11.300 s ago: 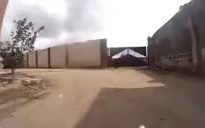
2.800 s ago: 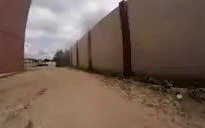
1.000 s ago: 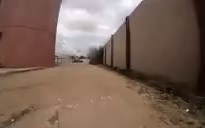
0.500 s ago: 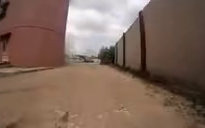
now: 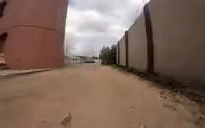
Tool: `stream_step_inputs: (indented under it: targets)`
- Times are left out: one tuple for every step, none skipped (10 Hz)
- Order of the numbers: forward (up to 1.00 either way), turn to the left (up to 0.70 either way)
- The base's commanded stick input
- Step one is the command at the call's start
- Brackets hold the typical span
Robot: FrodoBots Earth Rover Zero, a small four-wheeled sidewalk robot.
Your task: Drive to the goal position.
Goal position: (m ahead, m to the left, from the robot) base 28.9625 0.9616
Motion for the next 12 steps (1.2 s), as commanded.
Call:
stream_step_inputs:
  targets:
    - [1.00,0.00]
    - [1.00,0.00]
    - [1.00,0.00]
    - [1.00,0.00]
    - [1.00,0.00]
    - [1.00,0.00]
    - [1.00,0.00]
    - [1.00,0.00]
    - [1.00,0.00]
    - [1.00,0.00]
    - [1.00,0.00]
    - [1.00,0.00]
